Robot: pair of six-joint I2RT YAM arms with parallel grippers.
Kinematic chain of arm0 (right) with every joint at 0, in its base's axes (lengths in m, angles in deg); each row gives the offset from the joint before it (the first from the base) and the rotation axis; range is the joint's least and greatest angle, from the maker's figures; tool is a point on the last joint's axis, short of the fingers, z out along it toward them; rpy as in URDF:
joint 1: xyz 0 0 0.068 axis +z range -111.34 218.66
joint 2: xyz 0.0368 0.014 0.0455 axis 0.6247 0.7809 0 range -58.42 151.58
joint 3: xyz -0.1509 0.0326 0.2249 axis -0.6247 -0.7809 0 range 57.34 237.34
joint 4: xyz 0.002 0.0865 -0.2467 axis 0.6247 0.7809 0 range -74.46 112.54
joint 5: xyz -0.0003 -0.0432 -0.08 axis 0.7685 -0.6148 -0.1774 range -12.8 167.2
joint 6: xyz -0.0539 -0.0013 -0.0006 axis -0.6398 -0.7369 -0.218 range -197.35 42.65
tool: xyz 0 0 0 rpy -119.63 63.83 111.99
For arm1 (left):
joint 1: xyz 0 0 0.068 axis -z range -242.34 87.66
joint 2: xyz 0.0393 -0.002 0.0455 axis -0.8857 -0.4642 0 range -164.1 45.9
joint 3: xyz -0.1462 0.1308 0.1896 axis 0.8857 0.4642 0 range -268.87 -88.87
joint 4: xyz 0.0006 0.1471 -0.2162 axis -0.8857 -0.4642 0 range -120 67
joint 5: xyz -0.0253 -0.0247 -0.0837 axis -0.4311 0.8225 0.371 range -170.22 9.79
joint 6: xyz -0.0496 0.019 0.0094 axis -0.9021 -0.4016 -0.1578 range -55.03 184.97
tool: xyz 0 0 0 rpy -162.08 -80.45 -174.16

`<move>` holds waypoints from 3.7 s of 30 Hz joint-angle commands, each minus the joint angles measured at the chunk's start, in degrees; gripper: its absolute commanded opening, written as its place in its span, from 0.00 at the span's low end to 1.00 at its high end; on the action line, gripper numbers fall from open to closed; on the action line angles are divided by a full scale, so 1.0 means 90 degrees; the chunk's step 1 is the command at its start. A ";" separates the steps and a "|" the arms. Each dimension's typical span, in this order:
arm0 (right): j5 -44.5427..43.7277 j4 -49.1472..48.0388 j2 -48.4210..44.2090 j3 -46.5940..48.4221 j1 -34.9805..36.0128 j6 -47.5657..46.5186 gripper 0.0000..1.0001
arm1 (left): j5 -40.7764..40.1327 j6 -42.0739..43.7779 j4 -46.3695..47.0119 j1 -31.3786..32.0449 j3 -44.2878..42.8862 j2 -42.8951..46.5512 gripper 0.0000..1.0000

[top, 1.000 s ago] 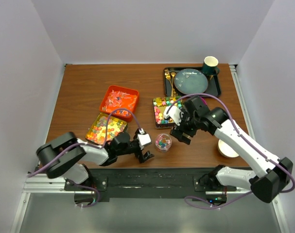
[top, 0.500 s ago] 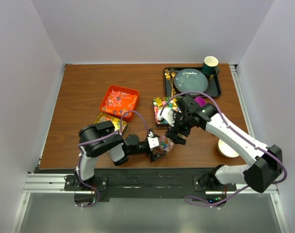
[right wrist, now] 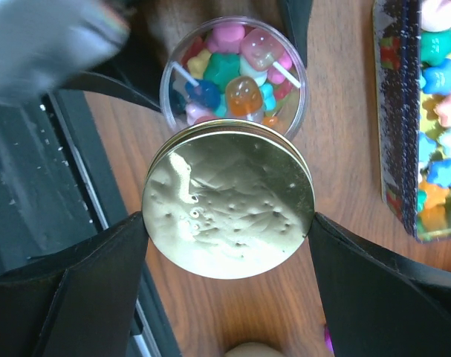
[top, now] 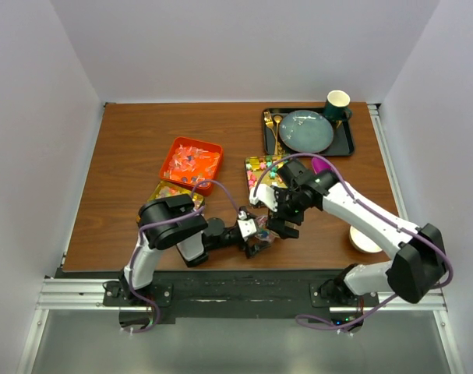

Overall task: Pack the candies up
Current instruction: Close the bottle lid on the packing bottle.

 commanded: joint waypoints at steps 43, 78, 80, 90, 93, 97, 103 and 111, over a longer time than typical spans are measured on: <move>-0.0541 -0.1283 0.0787 -0.0983 0.0594 0.0023 0.87 | 0.0950 0.0451 0.0729 -0.0346 0.0406 -0.0417 0.00; 0.0515 -0.2502 0.0044 -0.0641 -0.0763 0.1167 0.78 | 0.0950 0.0832 -0.3432 -0.0522 -0.0853 -0.0016 0.00; 0.0523 -0.2484 0.0015 -0.0778 -0.0753 0.0962 0.77 | 0.0950 0.0900 -0.3422 -0.0522 -0.0922 -0.0152 0.00; 0.0173 -0.2717 0.0004 -0.1178 -0.0724 0.1068 0.75 | 0.0628 0.1447 -0.3149 -0.0327 -0.0825 -0.0378 0.00; 0.0026 -0.2748 0.0024 -0.1208 -0.0734 0.1069 0.75 | 0.0647 0.1467 -0.3178 -0.0337 -0.0639 -0.0232 0.00; -0.0092 -0.2455 0.0102 -0.0848 -0.0734 0.1118 0.75 | 0.0745 0.1467 -0.3168 -0.0337 -0.0512 -0.0153 0.00; -0.0433 -0.2630 0.0570 -0.0671 -0.0724 0.1284 0.75 | 0.0696 0.1525 -0.3168 -0.0346 -0.0512 -0.0133 0.00; -0.0571 -0.2299 0.0747 -0.0593 -0.0734 0.0855 0.76 | 0.0794 0.1476 -0.3255 -0.0366 -0.0648 -0.0279 0.00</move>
